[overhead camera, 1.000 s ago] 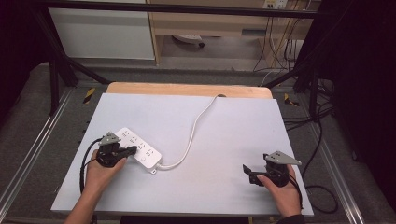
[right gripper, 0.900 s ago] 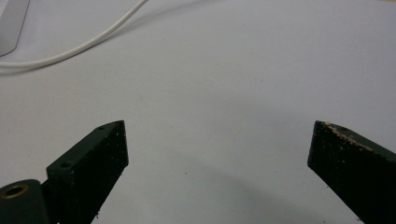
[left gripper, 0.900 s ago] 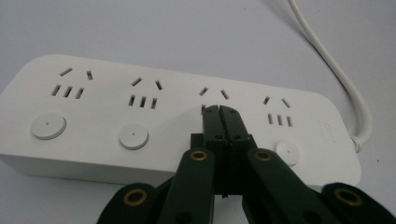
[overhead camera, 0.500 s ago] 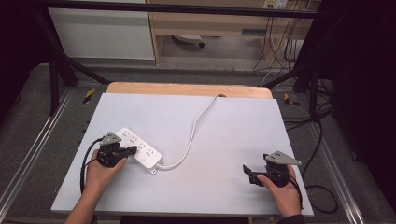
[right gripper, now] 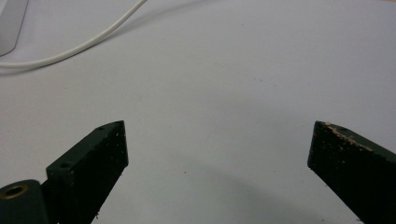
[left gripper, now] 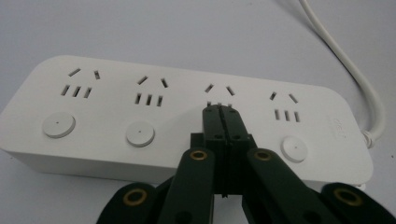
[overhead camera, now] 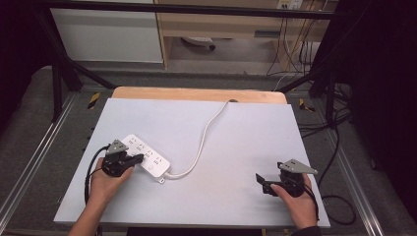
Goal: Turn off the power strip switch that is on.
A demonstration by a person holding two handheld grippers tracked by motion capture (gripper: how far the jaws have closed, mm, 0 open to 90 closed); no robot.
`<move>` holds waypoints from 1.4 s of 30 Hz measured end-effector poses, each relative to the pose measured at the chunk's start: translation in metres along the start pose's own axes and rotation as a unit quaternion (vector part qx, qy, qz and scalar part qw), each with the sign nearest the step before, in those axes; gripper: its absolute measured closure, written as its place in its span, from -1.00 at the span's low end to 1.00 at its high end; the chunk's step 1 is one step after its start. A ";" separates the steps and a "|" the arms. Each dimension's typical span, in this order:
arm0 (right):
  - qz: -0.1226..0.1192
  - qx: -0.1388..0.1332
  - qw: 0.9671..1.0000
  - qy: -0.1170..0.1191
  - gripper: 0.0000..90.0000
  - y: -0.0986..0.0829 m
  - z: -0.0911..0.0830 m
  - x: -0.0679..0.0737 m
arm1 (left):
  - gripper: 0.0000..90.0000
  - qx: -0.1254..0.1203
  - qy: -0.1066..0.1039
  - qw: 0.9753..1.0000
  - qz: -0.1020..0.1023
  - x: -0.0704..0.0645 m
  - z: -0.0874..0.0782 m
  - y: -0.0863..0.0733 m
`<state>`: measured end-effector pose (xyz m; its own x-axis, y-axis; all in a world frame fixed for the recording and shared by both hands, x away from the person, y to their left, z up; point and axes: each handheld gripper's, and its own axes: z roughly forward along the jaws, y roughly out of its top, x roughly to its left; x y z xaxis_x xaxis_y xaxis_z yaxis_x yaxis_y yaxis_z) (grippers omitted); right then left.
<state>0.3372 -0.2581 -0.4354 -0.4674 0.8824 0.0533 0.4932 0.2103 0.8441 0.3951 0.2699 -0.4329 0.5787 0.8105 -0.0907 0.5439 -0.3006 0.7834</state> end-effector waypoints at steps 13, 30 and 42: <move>-0.002 0.001 1.000 0.002 -0.87 0.000 0.001 0.000 | 1.00 0.004 -0.004 1.000 -0.010 0.001 0.000 0.002; 0.001 0.002 1.000 0.003 -0.87 0.000 0.001 0.001 | 1.00 -0.011 0.001 1.000 -0.019 0.005 -0.003 0.001; -0.001 0.001 1.000 0.003 -0.87 0.000 0.002 0.001 | 1.00 -0.049 -0.002 0.999 -0.018 0.002 -0.008 0.004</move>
<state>0.3381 -0.2565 -0.4364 -0.4731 0.8793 0.0551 0.4930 0.2124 0.8437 0.3934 0.2740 -0.4253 0.5613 0.8185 -0.1224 0.5031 -0.2201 0.8358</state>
